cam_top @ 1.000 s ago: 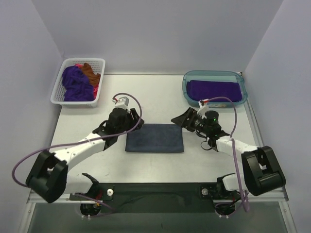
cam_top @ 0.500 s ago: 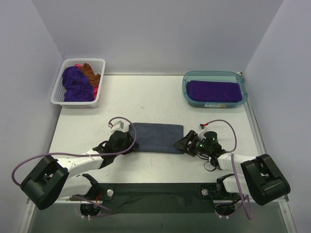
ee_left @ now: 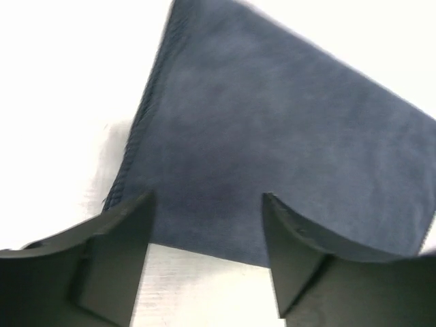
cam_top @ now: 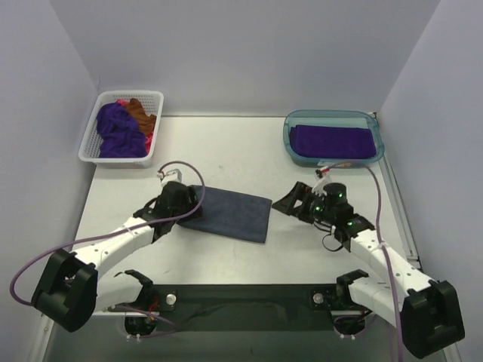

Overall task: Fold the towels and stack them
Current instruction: Fold the towel, then neatly place the folded towel into the bin, then grab crumpled towel

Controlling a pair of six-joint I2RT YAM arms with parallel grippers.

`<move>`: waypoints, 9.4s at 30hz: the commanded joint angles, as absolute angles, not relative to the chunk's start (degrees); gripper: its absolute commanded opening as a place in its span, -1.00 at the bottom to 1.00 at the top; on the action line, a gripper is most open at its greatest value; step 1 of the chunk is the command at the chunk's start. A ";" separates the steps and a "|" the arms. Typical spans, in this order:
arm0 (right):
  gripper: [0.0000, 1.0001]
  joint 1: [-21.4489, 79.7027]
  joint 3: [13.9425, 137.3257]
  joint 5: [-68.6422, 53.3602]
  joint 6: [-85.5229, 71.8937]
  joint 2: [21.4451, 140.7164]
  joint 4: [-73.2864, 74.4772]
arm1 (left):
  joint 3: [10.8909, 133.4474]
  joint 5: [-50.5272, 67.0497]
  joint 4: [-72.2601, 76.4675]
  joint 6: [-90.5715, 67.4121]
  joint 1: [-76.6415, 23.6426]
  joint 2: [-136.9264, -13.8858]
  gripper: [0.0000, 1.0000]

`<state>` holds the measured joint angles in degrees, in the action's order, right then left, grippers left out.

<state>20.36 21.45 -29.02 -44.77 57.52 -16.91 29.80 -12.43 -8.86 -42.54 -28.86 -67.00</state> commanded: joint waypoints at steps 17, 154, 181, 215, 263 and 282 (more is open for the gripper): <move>1.00 10.46 31.03 3.61 -32.34 38.06 28.21 | 81.81 -28.74 -38.05 -28.92 -68.64 -102.61 0.75; -1.00 6.69 109.76 -21.44 -20.31 120.58 15.02 | 53.61 8.96 -23.12 -19.95 -3.96 -78.75 0.95; -1.00 -6.50 115.66 -19.95 -2.73 119.09 20.92 | 54.05 12.74 -23.55 -20.57 -2.55 -83.41 0.95; -1.00 -13.53 114.26 -17.93 -0.44 118.30 19.25 | 54.40 14.68 -23.47 -20.30 -2.55 -85.43 0.95; 1.00 -6.33 77.36 -2.71 -16.96 80.02 10.02 | 63.42 8.74 -25.48 -25.05 -2.20 -80.16 0.95; 1.00 12.20 46.50 -16.96 -23.65 57.74 5.45 | 97.90 -16.17 -19.44 -38.84 11.95 -110.45 0.89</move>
<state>10.46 47.18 -14.41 -25.23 58.65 7.90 94.08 -13.08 -24.95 -35.46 11.35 -106.91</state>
